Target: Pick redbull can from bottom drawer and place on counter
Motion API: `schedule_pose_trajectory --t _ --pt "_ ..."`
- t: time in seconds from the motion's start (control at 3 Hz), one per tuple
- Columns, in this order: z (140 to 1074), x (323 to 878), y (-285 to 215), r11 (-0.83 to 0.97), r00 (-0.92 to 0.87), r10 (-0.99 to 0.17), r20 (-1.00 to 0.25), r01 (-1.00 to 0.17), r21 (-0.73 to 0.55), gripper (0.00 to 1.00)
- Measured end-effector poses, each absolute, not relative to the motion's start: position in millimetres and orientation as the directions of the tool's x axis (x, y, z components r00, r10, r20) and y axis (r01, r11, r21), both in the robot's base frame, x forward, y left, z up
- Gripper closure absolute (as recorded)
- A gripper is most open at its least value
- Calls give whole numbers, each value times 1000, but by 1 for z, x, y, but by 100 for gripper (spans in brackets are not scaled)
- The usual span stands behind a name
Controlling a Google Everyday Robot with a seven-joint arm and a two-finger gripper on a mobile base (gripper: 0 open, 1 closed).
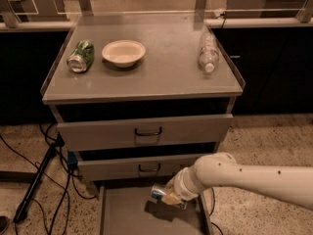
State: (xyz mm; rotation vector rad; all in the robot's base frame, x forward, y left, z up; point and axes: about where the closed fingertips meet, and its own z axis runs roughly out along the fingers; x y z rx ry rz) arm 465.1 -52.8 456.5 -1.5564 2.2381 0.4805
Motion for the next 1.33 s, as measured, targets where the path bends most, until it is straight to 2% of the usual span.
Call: schedule_pose_trajectory --t 0.33,1.0,1.33 --pt "490 458 -64 339 -289 -803 -521 -941 -1 100" --pt "505 459 -69 369 -305 -795 -525 -929 -19 100" --pt "572 462 -77 371 -248 -803 -543 -920 -128 100"
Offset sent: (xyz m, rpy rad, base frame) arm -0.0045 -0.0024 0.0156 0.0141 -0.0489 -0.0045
